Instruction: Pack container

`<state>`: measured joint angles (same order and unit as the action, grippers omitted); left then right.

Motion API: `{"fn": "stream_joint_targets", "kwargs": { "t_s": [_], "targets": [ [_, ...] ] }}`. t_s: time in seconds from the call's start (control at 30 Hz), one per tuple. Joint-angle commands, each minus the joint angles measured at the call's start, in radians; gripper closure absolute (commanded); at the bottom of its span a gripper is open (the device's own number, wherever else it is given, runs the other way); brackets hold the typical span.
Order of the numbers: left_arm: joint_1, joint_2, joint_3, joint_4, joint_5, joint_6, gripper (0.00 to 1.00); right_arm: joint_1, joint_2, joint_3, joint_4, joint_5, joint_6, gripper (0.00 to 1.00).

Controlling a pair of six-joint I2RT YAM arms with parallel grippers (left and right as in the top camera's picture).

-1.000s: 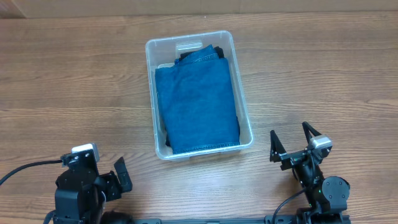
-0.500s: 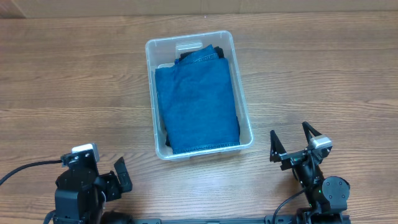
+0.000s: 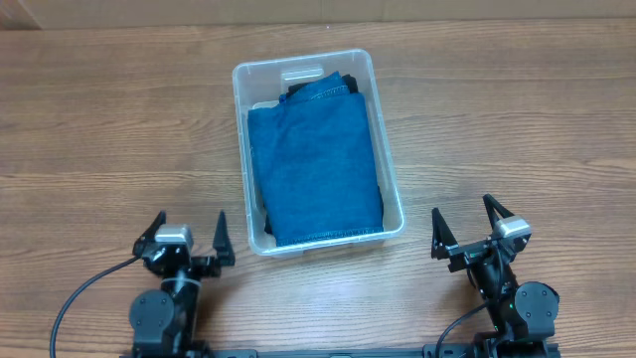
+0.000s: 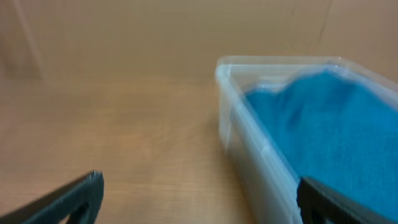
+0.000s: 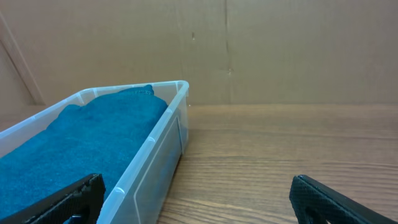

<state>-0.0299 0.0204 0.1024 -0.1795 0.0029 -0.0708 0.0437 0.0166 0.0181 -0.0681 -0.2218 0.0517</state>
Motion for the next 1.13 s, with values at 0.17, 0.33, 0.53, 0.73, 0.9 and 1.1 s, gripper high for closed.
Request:
{"fn": "stream_joint_targets", "kwargs": {
  "t_s": [0.17, 0.33, 0.53, 0.73, 0.9, 1.1],
  "targets": [
    [0.01, -0.017, -0.097, 0.105, 0.039, 0.023, 0.0, 0.002, -0.006, -0.01, 0.008, -0.005, -0.003, 0.0],
    [0.008, -0.017, -0.097, 0.105, 0.039, 0.023, 0.0, 0.002, -0.006, -0.01, 0.008, -0.005, -0.003, 0.0],
    [0.008, -0.016, -0.097, 0.105, 0.039, 0.023, 0.0, 0.002, -0.006, -0.01, 0.008, -0.005, -0.003, 0.0],
    [0.008, -0.016, -0.097, 0.105, 0.039, 0.023, 0.0, 0.002, -0.006, -0.01, 0.008, -0.005, -0.002, 0.0],
    [0.008, -0.016, -0.097, 0.105, 0.039, 0.023, 0.0, 0.002, -0.006, -0.01, 0.008, -0.005, -0.003, 0.0],
    [0.008, -0.016, -0.097, 0.105, 0.039, 0.023, 0.0, 0.002, -0.006, -0.01, 0.008, -0.005, -0.003, 0.0]
  ]
}}
